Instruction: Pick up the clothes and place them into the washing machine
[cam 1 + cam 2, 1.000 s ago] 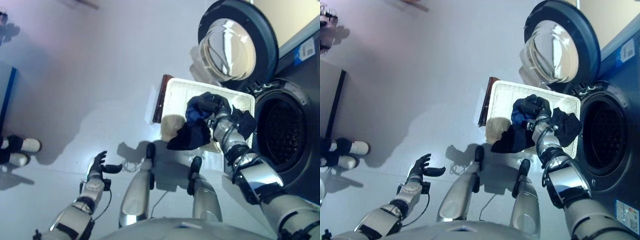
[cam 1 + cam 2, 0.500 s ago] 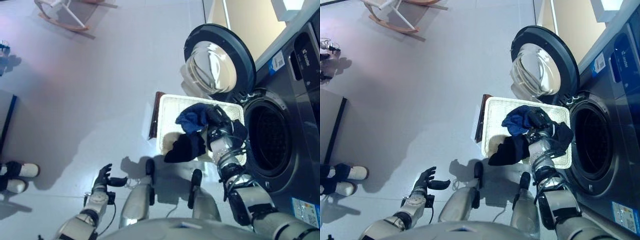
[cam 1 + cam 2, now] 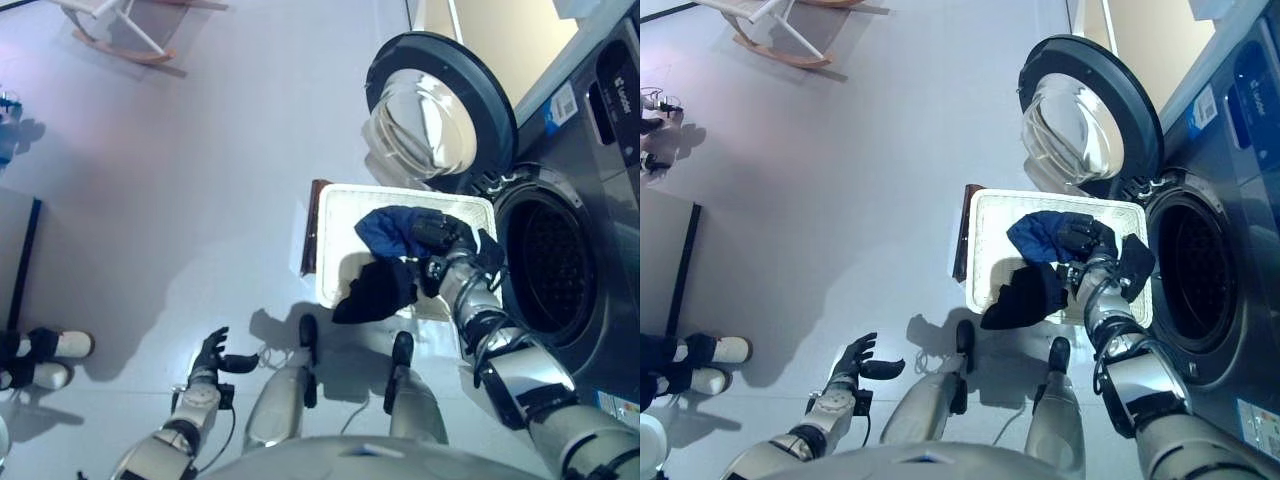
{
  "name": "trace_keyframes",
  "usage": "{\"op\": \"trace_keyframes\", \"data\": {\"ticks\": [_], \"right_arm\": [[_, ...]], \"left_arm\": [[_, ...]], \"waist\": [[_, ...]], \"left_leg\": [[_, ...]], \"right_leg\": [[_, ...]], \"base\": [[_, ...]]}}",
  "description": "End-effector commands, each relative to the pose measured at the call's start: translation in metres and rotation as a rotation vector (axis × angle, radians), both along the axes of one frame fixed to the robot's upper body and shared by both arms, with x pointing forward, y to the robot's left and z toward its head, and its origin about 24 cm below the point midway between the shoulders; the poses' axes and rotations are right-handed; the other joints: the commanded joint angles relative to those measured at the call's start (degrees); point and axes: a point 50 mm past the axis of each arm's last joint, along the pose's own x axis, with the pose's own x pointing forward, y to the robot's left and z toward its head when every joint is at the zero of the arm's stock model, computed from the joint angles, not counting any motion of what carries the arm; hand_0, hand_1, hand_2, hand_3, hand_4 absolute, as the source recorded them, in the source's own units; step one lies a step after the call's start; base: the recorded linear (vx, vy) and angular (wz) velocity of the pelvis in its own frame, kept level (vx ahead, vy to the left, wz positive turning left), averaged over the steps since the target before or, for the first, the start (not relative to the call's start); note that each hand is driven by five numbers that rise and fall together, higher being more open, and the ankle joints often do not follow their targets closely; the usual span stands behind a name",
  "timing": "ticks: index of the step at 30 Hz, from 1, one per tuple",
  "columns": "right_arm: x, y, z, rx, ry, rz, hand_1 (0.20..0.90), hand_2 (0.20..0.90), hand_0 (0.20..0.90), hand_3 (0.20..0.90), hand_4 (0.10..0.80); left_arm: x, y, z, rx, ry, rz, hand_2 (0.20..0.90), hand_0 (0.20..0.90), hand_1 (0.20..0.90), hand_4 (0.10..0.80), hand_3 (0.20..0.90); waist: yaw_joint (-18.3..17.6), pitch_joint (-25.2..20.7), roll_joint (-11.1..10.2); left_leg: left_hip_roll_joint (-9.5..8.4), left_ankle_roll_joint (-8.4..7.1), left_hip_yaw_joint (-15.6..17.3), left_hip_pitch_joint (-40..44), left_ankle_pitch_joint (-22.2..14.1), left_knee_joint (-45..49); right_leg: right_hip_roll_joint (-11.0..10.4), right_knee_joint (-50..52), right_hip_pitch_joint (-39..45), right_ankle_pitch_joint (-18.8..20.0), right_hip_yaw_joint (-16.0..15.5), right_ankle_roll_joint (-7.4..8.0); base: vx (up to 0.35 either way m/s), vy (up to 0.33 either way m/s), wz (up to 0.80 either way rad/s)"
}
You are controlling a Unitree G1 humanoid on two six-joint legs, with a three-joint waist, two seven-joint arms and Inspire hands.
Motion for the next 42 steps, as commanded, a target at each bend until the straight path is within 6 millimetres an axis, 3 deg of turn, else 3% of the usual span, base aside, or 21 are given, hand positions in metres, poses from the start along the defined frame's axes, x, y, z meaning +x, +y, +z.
{"op": "trace_keyframes", "data": {"ticks": [1, 3, 5, 6, 8, 12, 15, 23, 29, 31, 32, 34, 35, 38, 42], "right_arm": [[0.041, -0.002, 0.080, -0.267, -0.177, 0.049, 0.900, 0.900, 0.900, 0.900, 0.800], [0.048, -0.008, 0.100, -0.534, -0.152, 0.071, 0.900, 0.900, 0.900, 0.900, 0.800], [0.050, -0.013, 0.111, -0.638, -0.133, 0.050, 0.900, 0.900, 0.900, 0.900, 0.800], [0.049, -0.023, 0.120, -0.817, -0.084, 0.026, 0.900, 0.900, 0.900, 0.900, 0.800], [0.052, -0.033, 0.142, -0.914, -0.067, -0.014, 0.900, 0.900, 0.900, 0.900, 0.800], [0.051, -0.047, 0.159, -1.071, 0.003, -0.049, 0.900, 0.900, 0.900, 0.900, 0.800], [0.046, -0.053, 0.150, -1.156, 0.091, -0.037, 0.900, 0.900, 0.900, 0.900, 0.800], [0.040, -0.071, 0.154, -1.278, 0.223, -0.033, 0.900, 0.900, 0.900, 0.900, 0.800], [0.032, -0.079, 0.139, -1.327, 0.367, 0.002, 0.900, 0.900, 0.900, 0.900, 0.800], [0.027, -0.081, 0.124, -1.326, 0.405, 0.027, 0.900, 0.900, 0.900, 0.900, 0.800], [0.022, -0.085, 0.114, -1.310, 0.442, 0.031, 0.900, 0.900, 0.900, 0.900, 0.800], [0.020, -0.087, 0.112, -1.292, 0.447, 0.017, 0.900, 0.900, 0.900, 0.900, 0.800], [0.020, -0.089, 0.113, -1.290, 0.453, 0.015, 0.900, 0.900, 0.900, 0.900, 0.800], [0.021, -0.091, 0.121, -1.294, 0.450, 0.009, 0.900, 0.900, 0.900, 0.900, 0.800], [0.021, -0.082, 0.105, -1.290, 0.456, 0.058, 0.900, 0.900, 0.900, 0.900, 0.800]], "left_arm": [[0.013, 0.025, 0.013, 0.100, -0.058, 0.051, 0.900, 0.900, 0.900, 0.800, 0.900], [0.019, 0.025, 0.016, 0.116, -0.079, 0.050, 0.900, 0.900, 0.900, 0.800, 0.900], [0.027, 0.022, 0.020, 0.116, -0.108, 0.045, 0.900, 0.900, 0.900, 0.800, 0.900], [0.034, 0.019, 0.023, 0.121, -0.125, 0.038, 0.900, 0.900, 0.900, 0.800, 0.900], [0.045, 0.015, 0.029, 0.117, -0.164, 0.034, 0.900, 0.900, 0.900, 0.800, 0.900], [0.063, 0.004, 0.038, 0.106, -0.218, 0.016, 0.900, 0.900, 0.900, 0.800, 0.900], [0.071, -0.006, 0.041, 0.097, -0.240, -0.006, 0.900, 0.900, 0.900, 0.800, 0.900], [0.087, -0.020, 0.052, 0.062, -0.312, -0.012, 0.900, 0.900, 0.900, 0.800, 0.900], [0.088, -0.028, 0.051, 0.034, -0.309, -0.016, 0.900, 0.900, 0.900, 0.800, 0.900], [0.091, -0.033, 0.052, 0.021, -0.313, -0.029, 0.900, 0.900, 0.900, 0.800, 0.900], [0.095, -0.037, 0.054, 0.017, -0.319, -0.046, 0.900, 0.900, 0.900, 0.800, 0.900], [0.102, -0.038, 0.059, 0.030, -0.332, -0.058, 0.900, 0.900, 0.900, 0.800, 0.900], [0.103, -0.039, 0.061, 0.032, -0.334, -0.057, 0.900, 0.900, 0.900, 0.800, 0.900], [0.109, -0.038, 0.065, 0.037, -0.345, -0.066, 0.900, 0.900, 0.900, 0.800, 0.900], [0.110, -0.039, 0.065, 0.036, -0.342, -0.070, 0.900, 0.900, 0.900, 0.800, 0.900]], "waist": [[1.5, 3.4, -0.5], [1.8, 4.3, -0.5], [2.1, 5.3, -0.3], [2.5, 5.8, 0.0], [3.1, 6.6, 0.5], [4.0, 7.8, 1.7], [4.5, 8.3, 3.0], [6.0, 9.0, 7.1], [6.7, 9.2, 9.5], [6.6, 9.5, 10.0], [6.6, 9.9, 10.4], [6.9, 10.5, 11.0], [6.4, 10.4, 10.7], [6.6, 9.5, 10.4], [6.6, 9.3, 9.7]], "left_leg": [[-2.41, -0.35, -2.2, -2.9, -0.3, -0.1], [-2.54, -0.50, -2.2, -4.4, 0.1, 0.2], [-2.81, -0.64, -2.3, -5.7, 0.4, 0.4], [-2.93, -0.76, -2.3, -7.1, 0.7, 0.6], [-3.16, -0.90, -2.4, -9.2, 1.1, 1.1], [-3.64, -1.13, -2.5, -12.5, 1.5, 2.4], [-3.97, -1.09, -2.6, -14.3, 1.4, 3.3], [-5.09, -0.98, -2.7, -17.7, 1.8, 4.4], [-5.50, -1.06, -2.6, -19.2, 2.1, 4.9], [-5.48, -1.30, -2.5, -20.3, 1.9, 6.2], [-5.52, -1.63, -2.7, -21.6, 1.9, 7.6], [-5.83, -2.10, -3.0, -23.6, 1.9, 9.9], [-6.21, -2.53, -3.1, -24.0, 0.5, 11.1], [-5.40, -2.42, -3.1, -27.0, 0.0, 13.4], [-4.60, -1.88, -2.9, -28.4, -0.9, 15.7]], "right_leg": [[-0.9, 2.8, 0.8, 0.1, 0.0, 0.31], [-0.9, 2.8, -0.3, 0.7, 0.0, 0.24], [-1.0, 2.9, -1.3, 1.0, 0.0, 0.18], [-1.0, 3.1, -2.4, 1.5, -0.1, 0.06], [-1.1, 3.4, -4.2, 1.8, 0.2, -0.14], [-1.3, 5.1, -7.5, 1.6, 0.8, -0.59], [-1.9, 6.6, -9.4, 1.1, 1.0, -0.76], [-2.9, 10.1, -13.8, 0.2, 2.2, -1.21], [-3.1, 12.1, -16.2, -0.7, 3.3, -1.43], [-3.0, 12.9, -16.8, -1.4, 3.5, -1.49], [-3.1, 14.4, -17.7, -2.1, 3.3, -1.79], [-2.8, 17.3, -19.4, -3.0, 2.9, -2.51], [-3.2, 19.7, -20.8, -4.9, 3.6, -2.41], [-2.5, 22.9, -25.1, -5.4, 5.1, -3.01], [-2.0, 24.9, -26.9, -6.2, 6.2, -3.56]], "base": [[-0.054, 0.024, 0.13], [-0.056, 0.021, 0.12], [-0.066, 0.024, 0.03], [-0.072, 0.029, 0.09], [-0.075, 0.032, 0.17], [-0.042, 0.042, 0.09], [-0.018, 0.041, 0.02], [-0.020, 0.032, 0.00], [-0.024, 0.005, 0.06], [-0.072, -0.044, 0.03], [-0.110, -0.086, 0.07], [-0.096, -0.089, 0.21], [-0.045, -0.050, 0.32], [-0.063, -0.026, 0.19], [-0.058, -0.055, -0.02]]}}
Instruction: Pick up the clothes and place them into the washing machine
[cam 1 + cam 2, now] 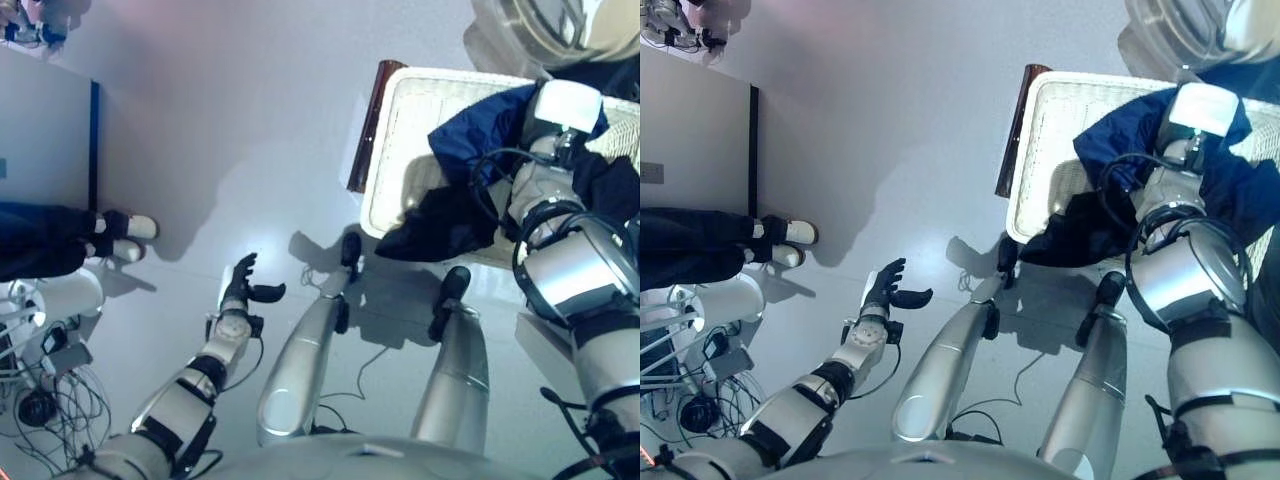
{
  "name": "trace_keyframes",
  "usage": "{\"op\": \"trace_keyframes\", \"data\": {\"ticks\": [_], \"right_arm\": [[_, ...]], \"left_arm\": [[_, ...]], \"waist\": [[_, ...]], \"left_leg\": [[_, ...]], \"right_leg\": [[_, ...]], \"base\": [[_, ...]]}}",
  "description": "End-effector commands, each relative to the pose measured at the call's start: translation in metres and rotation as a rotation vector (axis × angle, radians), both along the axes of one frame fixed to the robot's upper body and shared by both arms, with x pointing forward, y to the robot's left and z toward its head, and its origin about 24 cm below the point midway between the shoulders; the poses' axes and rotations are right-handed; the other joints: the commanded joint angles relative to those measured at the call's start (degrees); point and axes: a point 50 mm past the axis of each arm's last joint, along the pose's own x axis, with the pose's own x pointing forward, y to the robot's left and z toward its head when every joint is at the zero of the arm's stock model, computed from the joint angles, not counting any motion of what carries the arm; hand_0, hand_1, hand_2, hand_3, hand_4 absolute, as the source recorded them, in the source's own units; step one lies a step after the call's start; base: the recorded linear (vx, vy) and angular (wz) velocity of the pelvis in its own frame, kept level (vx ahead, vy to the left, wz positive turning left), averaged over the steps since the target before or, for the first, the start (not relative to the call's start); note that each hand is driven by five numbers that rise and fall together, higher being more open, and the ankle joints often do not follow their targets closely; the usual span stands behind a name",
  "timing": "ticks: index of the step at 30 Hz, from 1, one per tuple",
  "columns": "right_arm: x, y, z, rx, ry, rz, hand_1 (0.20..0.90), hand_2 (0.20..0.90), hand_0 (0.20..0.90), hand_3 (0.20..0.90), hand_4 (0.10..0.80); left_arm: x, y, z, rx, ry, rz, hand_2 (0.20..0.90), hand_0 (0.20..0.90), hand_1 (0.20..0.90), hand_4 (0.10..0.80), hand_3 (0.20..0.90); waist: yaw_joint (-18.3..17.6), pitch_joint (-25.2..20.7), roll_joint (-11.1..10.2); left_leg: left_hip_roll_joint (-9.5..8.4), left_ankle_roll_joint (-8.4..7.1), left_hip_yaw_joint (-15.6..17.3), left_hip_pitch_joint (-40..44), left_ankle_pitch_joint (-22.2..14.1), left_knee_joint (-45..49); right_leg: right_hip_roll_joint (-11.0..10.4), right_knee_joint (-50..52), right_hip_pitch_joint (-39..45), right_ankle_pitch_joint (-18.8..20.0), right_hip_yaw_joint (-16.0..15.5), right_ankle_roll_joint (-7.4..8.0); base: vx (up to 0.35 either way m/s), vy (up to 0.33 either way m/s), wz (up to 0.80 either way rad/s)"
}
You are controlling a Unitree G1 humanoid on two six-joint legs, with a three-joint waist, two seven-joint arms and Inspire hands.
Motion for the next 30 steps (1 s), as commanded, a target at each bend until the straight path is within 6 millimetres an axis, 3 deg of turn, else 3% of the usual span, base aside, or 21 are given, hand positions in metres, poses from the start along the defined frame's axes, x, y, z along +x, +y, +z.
{"op": "trace_keyframes", "data": {"ticks": [1, 5, 6, 7, 12, 16, 22, 23, 30], "right_arm": [[-0.025, -0.020, -0.066, 0.057, 0.303, -0.110, 0.900, 0.900, 0.900, 0.900, 0.800], [-0.021, -0.003, -0.077, 0.057, 0.330, -0.073, 0.900, 0.900, 0.900, 0.900, 0.800], [-0.020, 0.001, -0.080, 0.044, 0.337, -0.060, 0.540, 0.540, 0.540, 0.540, 0.560], [-0.019, 0.004, -0.082, 0.036, 0.339, -0.046, 0.300, 0.300, 0.300, 0.300, 0.400], [-0.022, 0.008, -0.092, 0.018, 0.363, -0.034, 0.300, 0.300, 0.300, 0.300, 0.400], [-0.029, -0.004, -0.097, 0.025, 0.367, -0.066, 0.300, 0.300, 0.300, 0.300, 0.400], [-0.029, -0.012, -0.086, 0.061, 0.277, -0.056, 0.300, 0.300, 0.300, 0.300, 0.400], [-0.027, -0.012, -0.084, 0.068, 0.254, -0.046, 0.300, 0.300, 0.300, 0.300, 0.400], [-0.019, -0.008, -0.066, 0.148, 0.118, -0.021, 0.300, 0.300, 0.300, 0.300, 0.400]], "left_arm": [[0.007, 0.014, 0.006, 0.023, -0.018, 0.086, 0.900, 0.900, 0.900, 0.800, 0.900], [0.003, 0.017, 0.002, 0.022, 0.006, 0.104, 0.900, 0.900, 0.900, 0.800, 0.900], [0.003, 0.016, 0.001, 0.020, 0.010, 0.107, 0.900, 0.900, 0.900, 0.800, 0.900], [0.002, 0.017, 0.001, 0.020, 0.012, 0.112, 0.900, 0.900, 0.900, 0.800, 0.900], [-0.005, 0.013, -0.006, 0.021, 0.041, 0.113, 0.900, 0.900, 0.900, 0.800, 0.900], [-0.008, 0.008, -0.008, 0.048, 0.037, 0.082, 0.900, 0.900, 0.900, 0.800, 0.900], [-0.009, 0.008, -0.008, 0.061, 0.025, 0.073, 0.900, 0.900, 0.900, 0.800, 0.900], [-0.010, 0.007, -0.009, 0.059, 0.024, 0.073, 0.900, 0.900, 0.900, 0.800, 0.900], [-0.024, 0.017, -0.019, 0.064, 0.069, 0.121, 0.900, 0.900, 0.900, 0.800, 0.900]], "waist": [[0.6, 0.4, 3.4], [0.2, 0.8, 3.4], [0.1, 0.9, 3.5], [0.0, 0.9, 3.5], [0.2, 0.6, 4.3], [1.0, 0.1, 4.6], [1.2, -0.1, 3.9], [1.4, -0.3, 4.1], [0.5, -1.8, 2.7]], "left_leg": [[-1.56, -0.20, 0.9, -5.6, -3.1, 3.9], [-1.53, 0.22, 1.0, -5.6, -3.4, 4.5], [-1.44, 0.24, 1.1, -5.6, -3.4, 4.3], [-1.39, 0.23, 1.1, -5.4, -3.4, 4.0], [-1.51, 0.30, 1.1, -3.5, -3.2, 2.6], [-2.18, 0.70, 1.0, -1.4, -3.7, 2.4], [-2.67, 0.95, 0.7, 2.0, -3.4, 0.1], [-2.20, 1.20, 0.8, 2.0, -2.0, -0.8], [-2.51, 1.58, 1.4, 6.8, -1.8, -4.2]], "right_leg": [[3.1, -4.3, 2.3, 2.4, 4.1, -0.93], [3.2, -4.5, 2.5, 2.6, 4.7, -1.03], [3.2, -4.8, 2.4, 2.7, 4.8, -0.94], [3.1, -5.2, 2.6, 2.9, 4.7, -0.86], [2.9, -6.4, 4.3, 2.8, 4.6, -0.53], [2.4, -7.0, 6.8, 2.4, 3.9, -0.46], [2.0, -9.0, 10.1, 3.0, 3.8, 0.03], [2.6, -10.3, 10.2, 4.9, 3.5, -0.20], [2.4, -16.1, 15.7, 7.3, 3.7, 0.95]], "base": [[-0.040, -0.060, -0.09], [-0.029, -0.020, -0.07], [-0.015, 0.007, -0.10], [-0.007, 0.009, -0.11], [0.018, 0.006, -0.03], [0.057, 0.006, 0.02], [0.037, 0.012, 0.05], [-0.008, 0.037, -0.01], [0.055, 0.044, -0.06]]}}
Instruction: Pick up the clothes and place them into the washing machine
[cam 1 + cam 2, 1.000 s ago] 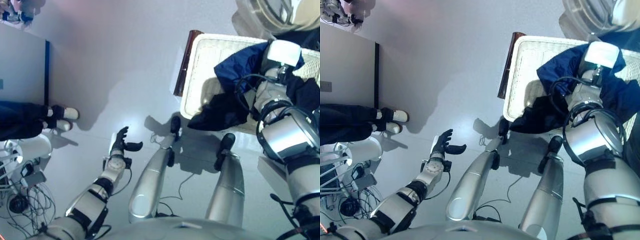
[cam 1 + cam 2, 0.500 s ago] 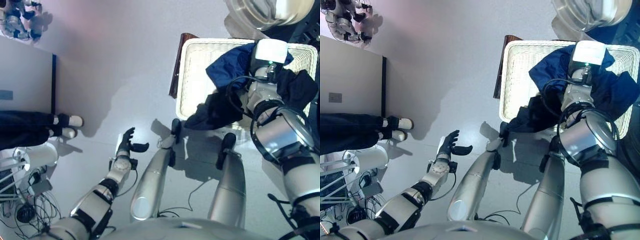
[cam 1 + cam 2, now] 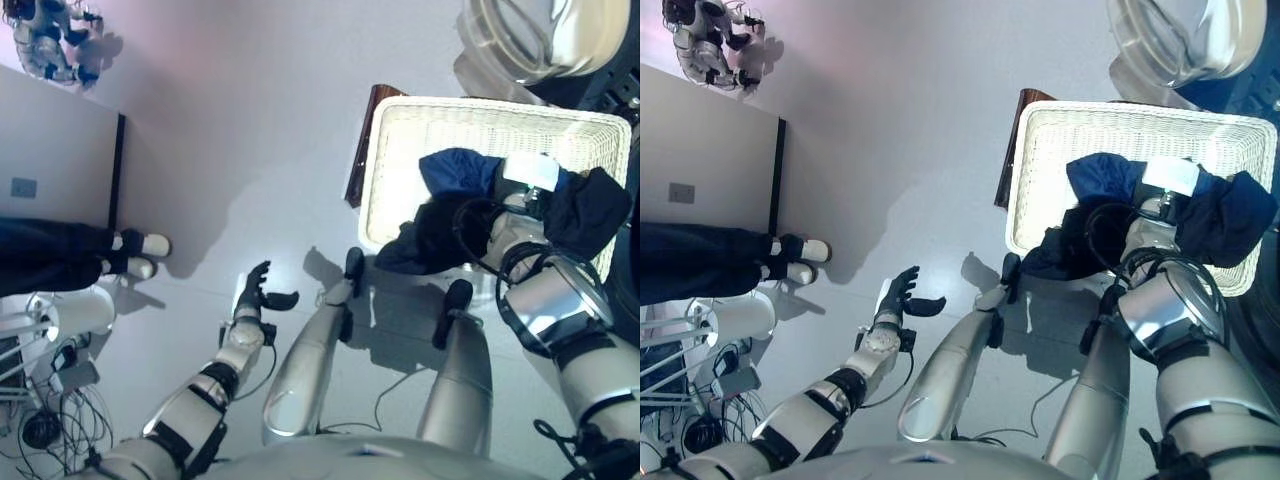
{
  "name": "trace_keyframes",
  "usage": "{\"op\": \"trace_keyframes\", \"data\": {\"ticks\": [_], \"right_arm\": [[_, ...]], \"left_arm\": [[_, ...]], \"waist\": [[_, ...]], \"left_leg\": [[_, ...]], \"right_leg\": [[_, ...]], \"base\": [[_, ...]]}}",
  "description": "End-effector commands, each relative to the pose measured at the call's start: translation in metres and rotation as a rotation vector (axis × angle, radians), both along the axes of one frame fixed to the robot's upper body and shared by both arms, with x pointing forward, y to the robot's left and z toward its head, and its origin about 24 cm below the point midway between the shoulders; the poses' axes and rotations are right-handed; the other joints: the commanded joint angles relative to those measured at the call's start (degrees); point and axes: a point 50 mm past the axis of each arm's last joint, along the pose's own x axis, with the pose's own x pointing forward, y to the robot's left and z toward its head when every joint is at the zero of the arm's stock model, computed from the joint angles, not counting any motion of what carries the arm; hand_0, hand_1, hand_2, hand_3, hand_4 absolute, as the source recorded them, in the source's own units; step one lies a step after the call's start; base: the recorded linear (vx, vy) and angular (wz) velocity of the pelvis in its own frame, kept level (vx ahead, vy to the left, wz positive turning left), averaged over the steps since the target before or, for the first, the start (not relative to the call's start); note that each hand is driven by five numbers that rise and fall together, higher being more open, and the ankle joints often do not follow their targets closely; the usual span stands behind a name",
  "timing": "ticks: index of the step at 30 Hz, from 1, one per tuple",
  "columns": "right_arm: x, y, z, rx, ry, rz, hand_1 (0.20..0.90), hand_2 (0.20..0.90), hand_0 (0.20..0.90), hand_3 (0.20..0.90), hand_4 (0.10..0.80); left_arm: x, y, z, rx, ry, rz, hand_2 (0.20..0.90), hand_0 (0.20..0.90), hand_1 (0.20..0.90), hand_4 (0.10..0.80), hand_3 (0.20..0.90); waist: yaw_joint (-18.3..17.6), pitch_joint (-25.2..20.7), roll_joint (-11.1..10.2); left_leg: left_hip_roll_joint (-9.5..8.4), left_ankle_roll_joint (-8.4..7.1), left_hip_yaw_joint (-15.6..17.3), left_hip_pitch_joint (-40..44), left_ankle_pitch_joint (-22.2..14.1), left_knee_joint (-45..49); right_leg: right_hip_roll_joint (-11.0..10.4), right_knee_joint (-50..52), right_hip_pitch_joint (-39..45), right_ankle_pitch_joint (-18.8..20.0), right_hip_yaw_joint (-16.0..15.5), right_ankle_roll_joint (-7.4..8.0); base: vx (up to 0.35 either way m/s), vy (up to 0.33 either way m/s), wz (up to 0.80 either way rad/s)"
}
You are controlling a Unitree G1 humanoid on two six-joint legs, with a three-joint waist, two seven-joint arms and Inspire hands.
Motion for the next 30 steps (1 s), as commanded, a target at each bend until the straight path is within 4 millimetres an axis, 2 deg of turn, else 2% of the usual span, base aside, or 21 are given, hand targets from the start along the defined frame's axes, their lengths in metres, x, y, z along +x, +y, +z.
{"op": "trace_keyframes", "data": {"ticks": [1, 8, 10, 14, 17, 21, 23, 24, 25, 30], "right_arm": [[0.009, -0.006, 0.033, -0.030, -0.102, 0.000, 0.300, 0.300, 0.300, 0.300, 0.400], [0.010, -0.008, 0.039, -0.034, -0.143, -0.008, 0.300, 0.300, 0.300, 0.300, 0.400], [0.012, 0.001, 0.034, 0.043, -0.205, 0.016, 0.300, 0.300, 0.300, 0.300, 0.400], [0.016, 0.026, 0.020, 0.316, -0.351, 0.043, 0.300, 0.300, 0.300, 0.300, 0.400], [0.021, 0.037, 0.028, 0.393, -0.427, 0.069, 0.300, 0.300, 0.300, 0.300, 0.400], [0.022, 0.065, 0.030, 0.619, -0.598, 0.154, 0.300, 0.300, 0.300, 0.300, 0.400], [0.016, 0.086, 0.029, 0.775, -0.700, 0.227, 0.300, 0.300, 0.300, 0.300, 0.400], [0.010, 0.089, 0.019, 0.821, -0.697, 0.228, 0.300, 0.300, 0.300, 0.300, 0.400], [0.007, 0.093, 0.017, 0.906, -0.735, 0.230, 0.300, 0.300, 0.300, 0.300, 0.400], [-0.027, 0.093, 0.000, 1.214, -0.904, 0.206, 0.300, 0.300, 0.300, 0.300, 0.400]], "left_arm": [[-0.003, 0.032, 0.000, 0.094, -0.001, 0.111, 0.900, 0.900, 0.900, 0.800, 0.900], [-0.020, 0.036, -0.011, 0.096, 0.055, 0.128, 0.900, 0.900, 0.900, 0.800, 0.900], [-0.025, 0.038, -0.014, 0.098, 0.068, 0.137, 0.900, 0.900, 0.900, 0.800, 0.900], [-0.035, 0.050, -0.018, 0.112, 0.087, 0.181, 0.900, 0.900, 0.900, 0.800, 0.900], [-0.042, 0.059, -0.020, 0.127, 0.104, 0.206, 0.900, 0.900, 0.900, 0.800, 0.900], [-0.049, 0.067, -0.022, 0.120, 0.104, 0.253, 0.900, 0.900, 0.900, 0.800, 0.900], [-0.057, 0.069, -0.025, 0.117, 0.114, 0.274, 0.900, 0.900, 0.900, 0.800, 0.900], [-0.061, 0.068, -0.027, 0.113, 0.123, 0.273, 0.900, 0.900, 0.900, 0.800, 0.900], [-0.065, 0.069, -0.029, 0.116, 0.132, 0.275, 0.900, 0.900, 0.900, 0.800, 0.900], [-0.077, 0.067, -0.033, 0.104, 0.133, 0.264, 0.900, 0.900, 0.900, 0.800, 0.900]], "waist": [[0.3, 0.6, 0.5], [-0.1, -1.0, 0.3], [-0.8, -1.1, -0.3], [-2.4, -1.4, -1.7], [-3.6, -1.7, -2.6], [-5.6, -2.0, -4.0], [-6.8, -2.2, -4.8], [-7.1, -2.6, -5.1], [-7.4, -2.7, -5.3], [-8.4, -4.1, -5.5]], "left_leg": [[-3.40, 1.96, 2.1, 0.2, -2.3, -1.9], [-3.49, 1.93, 2.2, 4.0, -1.6, -4.9], [-3.28, 1.91, 2.3, 5.4, -1.5, -5.8], [-2.95, 2.06, 2.8, 8.1, -2.1, -6.3], [-2.66, 2.13, 3.2, 9.6, -2.7, -6.5], [-2.23, 2.15, 3.8, 11.0, -3.4, -6.4], [-1.98, 2.21, 4.0, 12.0, -3.8, -6.5], [-1.81, 2.24, 4.1, 12.2, -3.9, -6.5], [-1.80, 2.30, 4.2, 12.9, -4.2, -6.5], [-1.62, 2.62, 4.1, 15.5, -5.1, -6.6]], "right_leg": [[0.3, -13.8, 9.6, 7.1, 3.3, 1.77], [0.2, -17.8, 13.7, 8.7, 2.6, 2.36], [0.7, -18.8, 15.0, 8.8, 2.7, 2.41], [1.2, -19.2, 17.5, 8.4, 2.7, 2.50], [1.2, -19.9, 19.0, 8.3, 2.6, 2.72], [1.4, -21.0, 20.4, 8.4, 2.5, 3.05], [1.5, -21.8, 21.4, 8.4, 2.5, 3.30], [1.5, -22.4, 21.8, 8.5, 2.5, 3.40], [1.3, -22.5, 22.5, 8.3, 2.4, 3.56], [0.8, -23.3, 25.2, 7.5, 1.7, 4.00]], "base": [[0.061, 0.041, -0.12], [0.074, 0.029, -0.08], [0.101, 0.017, -0.05], [0.095, 0.005, -0.08], [0.080, 0.004, -0.14], [0.065, -0.003, -0.15], [0.081, -0.009, -0.10], [0.084, -0.010, -0.15], [0.084, -0.016, -0.19], [0.079, -0.011, -0.12]]}}
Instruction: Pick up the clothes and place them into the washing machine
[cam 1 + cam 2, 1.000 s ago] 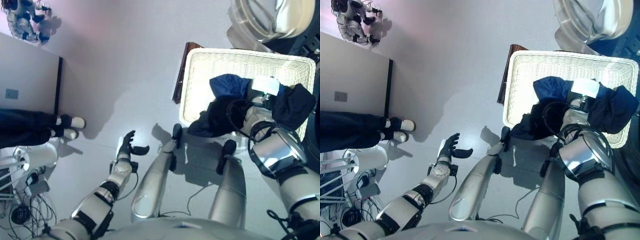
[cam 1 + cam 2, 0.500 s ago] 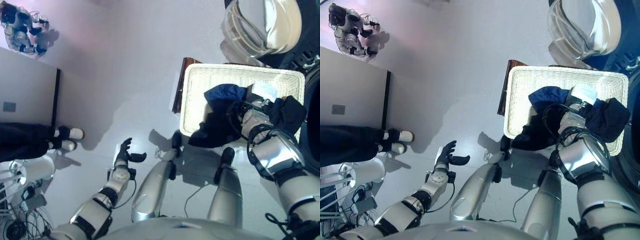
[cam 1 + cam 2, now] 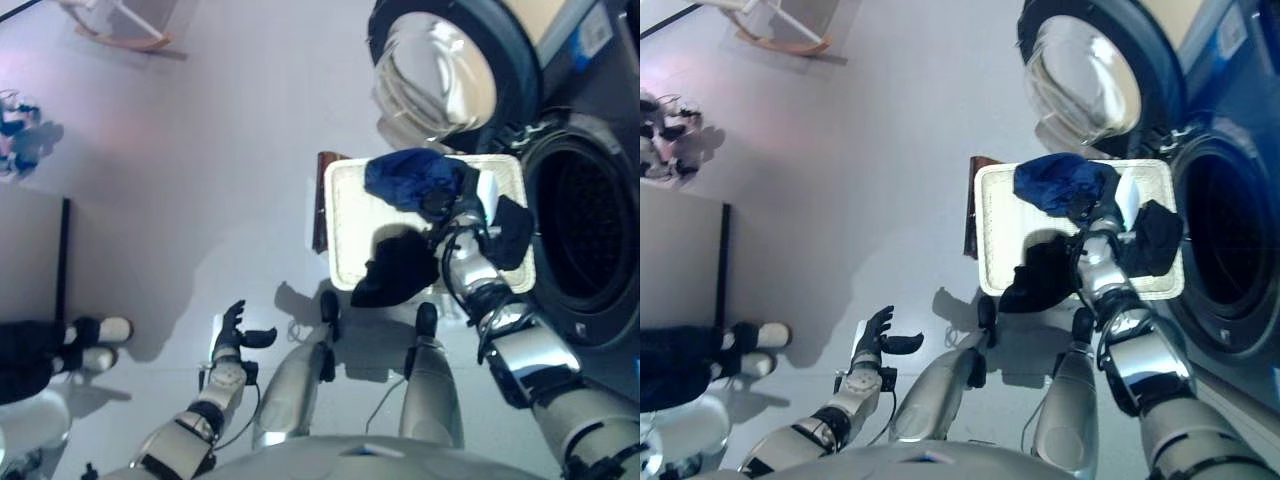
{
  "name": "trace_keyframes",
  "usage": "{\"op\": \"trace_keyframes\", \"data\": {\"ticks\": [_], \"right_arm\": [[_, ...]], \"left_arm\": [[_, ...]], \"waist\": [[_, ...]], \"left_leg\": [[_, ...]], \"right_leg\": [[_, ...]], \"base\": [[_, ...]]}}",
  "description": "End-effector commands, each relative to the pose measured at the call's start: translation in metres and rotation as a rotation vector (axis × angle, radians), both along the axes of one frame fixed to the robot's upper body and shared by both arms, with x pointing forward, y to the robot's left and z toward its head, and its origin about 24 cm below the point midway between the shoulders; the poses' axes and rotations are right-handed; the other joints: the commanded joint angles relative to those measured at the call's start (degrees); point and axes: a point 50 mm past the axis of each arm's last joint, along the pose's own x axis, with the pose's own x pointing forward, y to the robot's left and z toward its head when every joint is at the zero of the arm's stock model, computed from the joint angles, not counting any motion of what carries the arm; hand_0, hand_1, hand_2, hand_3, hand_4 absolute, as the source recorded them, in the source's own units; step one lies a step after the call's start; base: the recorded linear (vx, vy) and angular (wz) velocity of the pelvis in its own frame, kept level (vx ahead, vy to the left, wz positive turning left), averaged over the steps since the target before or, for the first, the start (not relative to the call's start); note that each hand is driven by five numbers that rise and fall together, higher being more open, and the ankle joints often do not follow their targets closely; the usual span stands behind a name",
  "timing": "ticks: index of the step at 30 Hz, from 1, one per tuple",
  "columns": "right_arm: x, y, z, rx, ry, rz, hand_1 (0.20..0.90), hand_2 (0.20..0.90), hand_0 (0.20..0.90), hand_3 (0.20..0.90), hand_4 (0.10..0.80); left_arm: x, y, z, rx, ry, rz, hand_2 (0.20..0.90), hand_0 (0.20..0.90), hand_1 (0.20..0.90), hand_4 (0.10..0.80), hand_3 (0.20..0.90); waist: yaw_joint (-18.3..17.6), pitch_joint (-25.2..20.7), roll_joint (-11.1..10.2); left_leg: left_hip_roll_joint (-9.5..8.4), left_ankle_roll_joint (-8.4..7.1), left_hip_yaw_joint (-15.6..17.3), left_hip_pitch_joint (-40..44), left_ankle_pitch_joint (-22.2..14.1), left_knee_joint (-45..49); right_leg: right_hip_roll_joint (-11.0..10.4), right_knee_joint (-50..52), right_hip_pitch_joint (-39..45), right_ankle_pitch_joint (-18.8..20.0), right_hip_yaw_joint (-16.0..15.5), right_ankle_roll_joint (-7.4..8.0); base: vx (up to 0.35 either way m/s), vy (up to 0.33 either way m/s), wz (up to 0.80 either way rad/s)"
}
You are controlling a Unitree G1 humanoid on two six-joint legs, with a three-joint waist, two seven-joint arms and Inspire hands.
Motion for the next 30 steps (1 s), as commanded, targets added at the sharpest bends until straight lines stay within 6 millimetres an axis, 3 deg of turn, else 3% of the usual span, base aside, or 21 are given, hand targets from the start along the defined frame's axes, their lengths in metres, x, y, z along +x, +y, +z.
{"op": "trace_keyframes", "data": {"ticks": [1, 2, 3, 6, 12, 14, 16, 25, 28, 30], "right_arm": [[-0.007, 0.014, 0.036, 0.253, -0.350, 0.033, 0.300, 0.300, 0.300, 0.300, 0.400], [-0.007, 0.014, 0.036, 0.253, -0.350, 0.033, 0.300, 0.300, 0.300, 0.300, 0.400], [-0.016, 0.014, 0.028, 0.431, -0.401, 0.001, 0.300, 0.300, 0.300, 0.300, 0.400], [-0.029, 0.010, 0.020, 0.689, -0.505, -0.071, 0.300, 0.300, 0.300, 0.300, 0.400], [-0.036, 0.001, 0.020, 0.945, -0.676, -0.166, 0.300, 0.300, 0.300, 0.300, 0.400], [-0.036, -0.006, 0.020, 1.082, -0.775, -0.274, 0.300, 0.300, 0.300, 0.300, 0.400], [-0.033, -0.011, 0.021, 1.112, -0.799, -0.326, 0.300, 0.300, 0.300, 0.300, 0.400], [-0.023, -0.036, 0.054, 1.157, -0.974, -0.413, 0.300, 0.300, 0.300, 0.300, 0.400], [-0.014, -0.048, 0.085, 1.125, -1.053, -0.417, 0.300, 0.300, 0.300, 0.300, 0.400], [-0.004, -0.057, 0.111, 1.108, -1.100, -0.399, 0.300, 0.300, 0.300, 0.300, 0.400]], "left_arm": [[-0.023, 0.038, -0.004, 0.091, 0.033, 0.126, 0.900, 0.900, 0.900, 0.800, 0.900], [-0.023, 0.038, -0.004, 0.091, 0.033, 0.126, 0.900, 0.900, 0.900, 0.800, 0.900], [-0.026, 0.038, -0.005, 0.087, 0.040, 0.124, 0.900, 0.900, 0.900, 0.800, 0.900], [-0.029, 0.038, -0.007, 0.072, 0.044, 0.128, 0.900, 0.900, 0.900, 0.800, 0.900], [-0.032, 0.031, -0.010, 0.032, 0.054, 0.127, 0.900, 0.900, 0.900, 0.800, 0.900], [-0.032, 0.023, -0.011, 0.005, 0.056, 0.110, 0.900, 0.900, 0.900, 0.800, 0.900], [-0.031, 0.019, -0.011, -0.002, 0.056, 0.098, 0.900, 0.900, 0.900, 0.800, 0.900], [-0.026, 0.003, -0.012, -0.043, 0.047, 0.044, 0.900, 0.900, 0.900, 0.800, 0.900], [-0.014, -0.002, -0.006, -0.066, -0.002, 0.042, 0.900, 0.900, 0.900, 0.800, 0.900], [-0.007, -0.003, -0.003, -0.060, -0.021, 0.034, 0.900, 0.900, 0.900, 0.800, 0.900]], "waist": [[-0.4, -3.5, -0.6], [-0.3, -3.7, -0.5], [-0.7, -4.2, -0.5], [-1.2, -4.6, -0.3], [-1.6, -5.4, 0.8], [-1.7, -4.9, 2.0], [-1.5, -4.6, 2.5], [-0.9, -3.6, 6.2], [-0.9, -1.4, 8.3], [-0.5, 0.4, 8.4]], "left_leg": [[-1.70, -0.24, -1.9, -1.9, -2.1, 0.7], [-1.62, -0.25, -1.8, -2.1, -2.1, 0.6], [-1.64, -0.12, -1.8, -1.1, -2.3, 0.4], [-1.81, -0.03, -1.7, 0.0, -2.8, 0.0], [-1.87, 0.10, -1.4, -0.2, -2.9, -0.2], [-2.11, 0.26, -1.4, -0.8, -2.8, -0.1], [-2.27, 0.35, -1.2, -1.3, -2.6, -0.2], [-3.56, 0.21, -1.2, -3.2, -2.1, -0.6], [-4.38, 0.35, -0.8, -6.6, -2.0, 1.8], [-4.54, 0.80, -0.3, -10.1, -3.3, 6.0]], "right_leg": [[-0.8, -2.0, 4.5, 0.5, -1.0, -0.33], [-0.7, -2.2, 4.3, 0.7, -1.0, -0.35], [-0.9, -2.4, 5.0, 0.4, -1.1, -0.22], [-1.1, -2.9, 5.9, 0.0, -1.4, 0.01], [-1.2, -2.9, 5.1, 0.1, -1.0, 0.07], [-1.2, -1.8, 3.7, 0.0, -0.6, -0.07], [-1.2, -1.5, 2.8, 0.0, -0.2, -0.10], [-1.8, -0.5, 0.3, 0.0, 1.3, -0.16], [-1.9, 1.6, -3.9, 0.5, 3.0, -0.56], [-1.7, 7.5, -8.6, -1.6, 4.3, -1.14]], "base": [[0.047, -0.008, 0.01], [0.065, -0.008, 0.01], [0.063, -0.003, 0.04], [0.038, 0.001, 0.00], [-0.003, 0.017, -0.04], [-0.052, 0.041, -0.04], [-0.069, 0.053, -0.08], [-0.042, 0.038, -0.05], [-0.197, 0.114, -0.07], [-0.194, 0.055, -0.13]]}}
